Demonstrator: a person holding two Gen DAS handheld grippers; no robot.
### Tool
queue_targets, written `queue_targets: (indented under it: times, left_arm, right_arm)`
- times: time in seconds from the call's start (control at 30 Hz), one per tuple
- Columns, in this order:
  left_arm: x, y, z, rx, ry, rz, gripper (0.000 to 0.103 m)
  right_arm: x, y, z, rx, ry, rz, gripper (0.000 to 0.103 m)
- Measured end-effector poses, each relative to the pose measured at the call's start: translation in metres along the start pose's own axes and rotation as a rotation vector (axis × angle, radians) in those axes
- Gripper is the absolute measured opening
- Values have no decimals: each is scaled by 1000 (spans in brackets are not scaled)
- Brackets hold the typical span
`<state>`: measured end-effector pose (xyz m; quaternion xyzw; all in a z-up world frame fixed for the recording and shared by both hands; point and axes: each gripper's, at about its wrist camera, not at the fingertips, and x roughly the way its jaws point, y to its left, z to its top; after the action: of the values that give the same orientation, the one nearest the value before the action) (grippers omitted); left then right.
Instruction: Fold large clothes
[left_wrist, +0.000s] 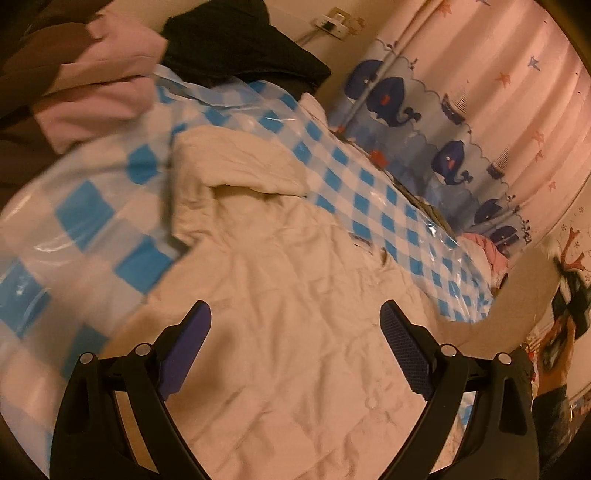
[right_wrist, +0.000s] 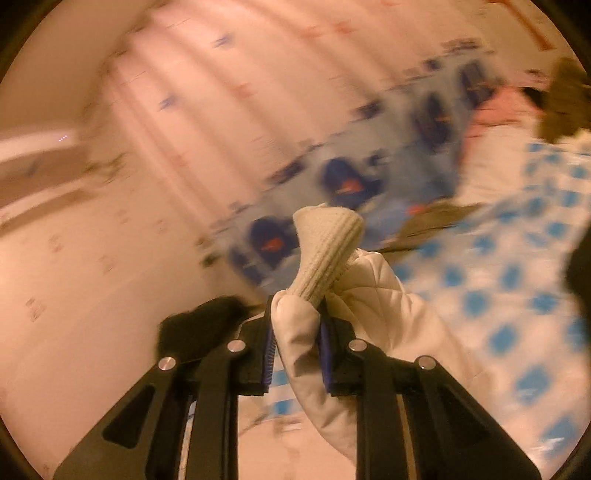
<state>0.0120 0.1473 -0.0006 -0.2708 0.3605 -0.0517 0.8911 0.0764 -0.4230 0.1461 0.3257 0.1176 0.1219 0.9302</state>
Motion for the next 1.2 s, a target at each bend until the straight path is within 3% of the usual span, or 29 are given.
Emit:
queue_targets:
  times: [0.2, 0.37, 0.67, 0.83, 1.03, 1.07, 1.13, 1.17, 1.2]
  left_arm:
    - [-19, 31, 9, -37, -20, -2, 89]
    - [-31, 45, 13, -61, -37, -18, 89]
    - [-36, 52, 15, -69, -39, -35, 90]
    - [-35, 51, 14, -70, -35, -38, 90]
    - [-31, 45, 11, -56, -24, -33, 90]
    - [-30, 45, 10, -54, -21, -31, 90]
    - [-27, 45, 10, -52, -15, -27, 90]
    - [-25, 45, 10, -51, -11, -23, 90]
    - [-23, 45, 9, -52, -7, -18, 90]
  right_arm:
    - [97, 101, -68, -92, 128, 151, 21]
    - [157, 147, -149, -162, 272, 181, 21]
    - [221, 145, -307, -225, 545, 133, 21]
    - [220, 143, -345, -277, 615, 138, 21]
    - [222, 145, -366, -310, 688, 150, 22]
    - [226, 143, -372, -309, 725, 143, 24]
    - [240, 137, -389, -281, 862, 140, 41]
    - [244, 136, -396, -263, 925, 150, 59]
    - [243, 138, -399, -270, 959, 152, 65]
